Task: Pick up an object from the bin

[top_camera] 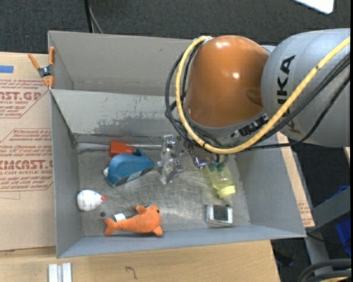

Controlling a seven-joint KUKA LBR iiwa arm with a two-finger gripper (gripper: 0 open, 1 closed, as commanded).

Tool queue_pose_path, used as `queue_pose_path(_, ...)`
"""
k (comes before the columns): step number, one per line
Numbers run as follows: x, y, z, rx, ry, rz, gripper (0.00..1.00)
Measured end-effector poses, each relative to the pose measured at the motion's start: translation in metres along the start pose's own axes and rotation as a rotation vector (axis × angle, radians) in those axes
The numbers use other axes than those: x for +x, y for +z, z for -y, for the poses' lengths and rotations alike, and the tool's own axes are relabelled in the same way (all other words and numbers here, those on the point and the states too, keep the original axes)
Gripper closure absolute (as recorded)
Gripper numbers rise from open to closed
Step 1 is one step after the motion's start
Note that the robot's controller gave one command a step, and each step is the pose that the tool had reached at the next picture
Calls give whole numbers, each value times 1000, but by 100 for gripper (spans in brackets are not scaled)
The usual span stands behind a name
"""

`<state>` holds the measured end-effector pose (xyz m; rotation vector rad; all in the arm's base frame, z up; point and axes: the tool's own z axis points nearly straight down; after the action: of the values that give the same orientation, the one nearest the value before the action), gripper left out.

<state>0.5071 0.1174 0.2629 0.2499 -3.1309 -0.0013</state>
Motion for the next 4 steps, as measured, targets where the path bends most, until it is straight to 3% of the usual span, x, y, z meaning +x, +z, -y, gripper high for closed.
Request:
queue_pose_path(1,-7,4,9,-2,96,20,100)
queue_pose_path(2,-58,66,19,1,-153,2,0)
queue_pose_path(3,-58,64,18,0,-152,3,0)
queue_pose_path(4,-84,174,8,2,-174,60,100)
